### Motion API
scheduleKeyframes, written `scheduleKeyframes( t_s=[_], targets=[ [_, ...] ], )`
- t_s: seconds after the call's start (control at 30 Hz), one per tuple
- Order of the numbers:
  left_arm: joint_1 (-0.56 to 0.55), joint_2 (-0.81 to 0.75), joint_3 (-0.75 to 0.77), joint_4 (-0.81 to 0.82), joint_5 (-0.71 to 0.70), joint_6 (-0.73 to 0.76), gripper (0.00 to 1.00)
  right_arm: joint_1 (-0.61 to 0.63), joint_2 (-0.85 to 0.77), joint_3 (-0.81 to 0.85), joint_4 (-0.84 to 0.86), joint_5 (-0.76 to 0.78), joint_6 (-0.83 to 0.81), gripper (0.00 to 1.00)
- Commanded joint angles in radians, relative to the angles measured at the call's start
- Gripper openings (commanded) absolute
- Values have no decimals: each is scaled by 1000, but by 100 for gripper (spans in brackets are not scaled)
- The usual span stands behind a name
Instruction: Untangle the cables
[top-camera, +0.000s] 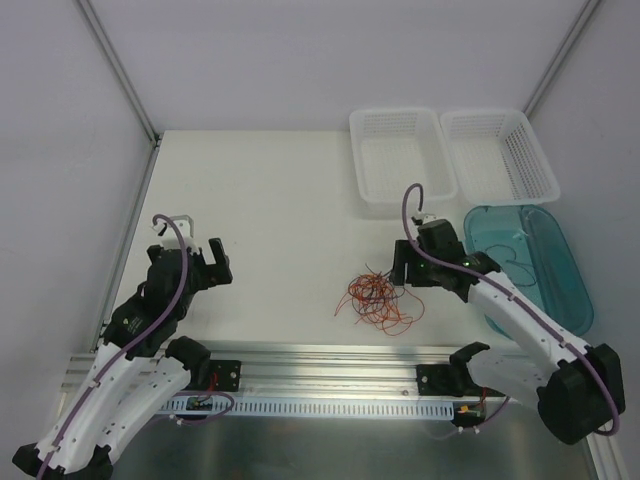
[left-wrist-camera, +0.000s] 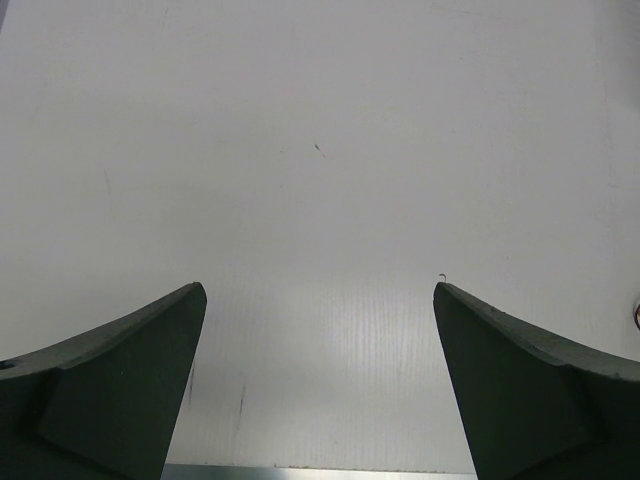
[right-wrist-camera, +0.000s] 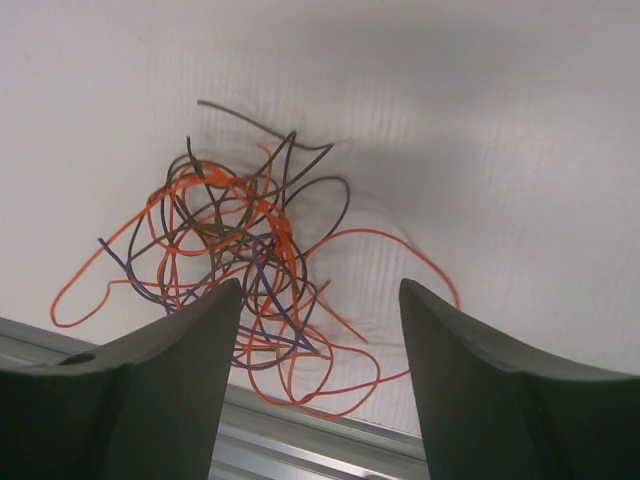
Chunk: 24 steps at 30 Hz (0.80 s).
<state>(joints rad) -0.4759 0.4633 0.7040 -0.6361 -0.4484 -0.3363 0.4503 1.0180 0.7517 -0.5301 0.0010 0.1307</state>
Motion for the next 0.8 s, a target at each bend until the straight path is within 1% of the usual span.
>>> scheduleKeyframes(
  t_s=[0.0,0.07,0.13,0.17,0.2,0.23,0.27,0.3,0.33,0.37,0.43,0.5,0.63,0.67,0.73,0.77],
  targets=[
    [13,20,-3,38,68,36,99,109,91,-51,137,-16,78,66],
    [13,32,-3,41,85,42,99,189,199,-14,172,-9,90,60],
    [13,43,-1,41,108,48,99,247,278,33,177,65,92,48],
    [13,52,-1,44,117,49,99,310,312,97,185,77,92,40],
    [13,57,0,46,140,49,99,339,389,130,189,86,87,27],
    [13,61,-1,47,154,51,99,370,425,171,194,90,80,22],
    [13,69,-3,49,168,54,99,425,471,248,200,94,64,16],
    [14,74,-1,50,194,57,99,453,546,296,197,103,57,13],
    [13,83,-3,52,206,59,99,496,588,339,194,102,40,10],
    [13,87,-3,53,215,60,99,514,620,419,191,99,31,6],
    [13,98,-6,55,238,63,99,554,698,481,197,85,14,5],
    [13,115,-5,56,258,62,99,564,732,544,199,79,7,6],
    [11,141,-8,61,321,51,99,564,737,549,188,103,9,14],
    [13,159,-6,61,345,43,99,564,711,538,185,109,10,22],
    [11,195,-1,61,372,23,99,565,680,496,183,117,7,31],
    [11,205,8,61,401,14,99,565,645,477,186,117,12,40]
  ],
)
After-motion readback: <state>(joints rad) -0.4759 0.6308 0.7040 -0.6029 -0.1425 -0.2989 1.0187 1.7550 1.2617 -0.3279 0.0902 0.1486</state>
